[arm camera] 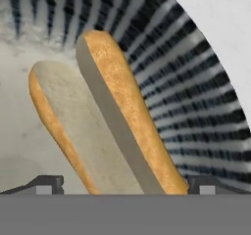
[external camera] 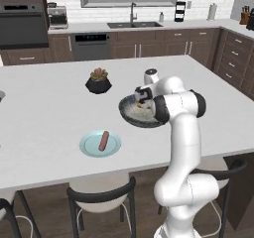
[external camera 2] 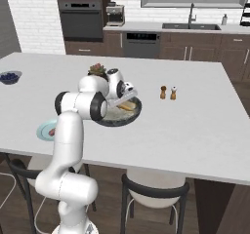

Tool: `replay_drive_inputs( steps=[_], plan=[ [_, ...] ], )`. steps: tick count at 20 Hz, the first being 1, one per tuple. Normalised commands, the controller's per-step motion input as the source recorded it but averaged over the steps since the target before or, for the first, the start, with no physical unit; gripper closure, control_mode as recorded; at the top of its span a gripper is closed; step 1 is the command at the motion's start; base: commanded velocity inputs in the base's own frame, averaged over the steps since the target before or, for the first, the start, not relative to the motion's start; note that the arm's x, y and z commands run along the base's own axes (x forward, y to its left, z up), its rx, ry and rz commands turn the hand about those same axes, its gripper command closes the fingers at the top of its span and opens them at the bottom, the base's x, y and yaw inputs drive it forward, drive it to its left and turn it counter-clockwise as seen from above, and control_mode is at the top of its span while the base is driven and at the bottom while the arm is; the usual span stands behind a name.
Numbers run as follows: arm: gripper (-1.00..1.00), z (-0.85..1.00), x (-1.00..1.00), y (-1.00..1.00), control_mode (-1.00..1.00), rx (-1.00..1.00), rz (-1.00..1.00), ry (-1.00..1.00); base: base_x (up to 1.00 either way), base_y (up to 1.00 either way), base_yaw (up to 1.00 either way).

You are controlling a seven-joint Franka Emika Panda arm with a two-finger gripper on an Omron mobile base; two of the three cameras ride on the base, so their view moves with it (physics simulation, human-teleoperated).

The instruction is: Place one bun and one sausage from the bowl on each plate.

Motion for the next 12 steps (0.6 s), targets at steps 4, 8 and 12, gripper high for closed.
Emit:
replay_drive_inputs(
  steps=[4, 8, 12],
  plan=[
    [-1.0, -0.23, 0.1, 0.1, -1.0, -0.06, 0.01, 0.03, 0.0, 0.0, 0.0],
    [-1.0, -0.29, 0.03, 0.05, -1.0, -0.02, 0.0, 0.08, 0.0, 0.0, 0.0],
    [1.0, -0.31, 0.0, 0.04, -1.0, 0.0, 0.0, 0.07, 0.0, 0.0, 0.0]
  ],
)
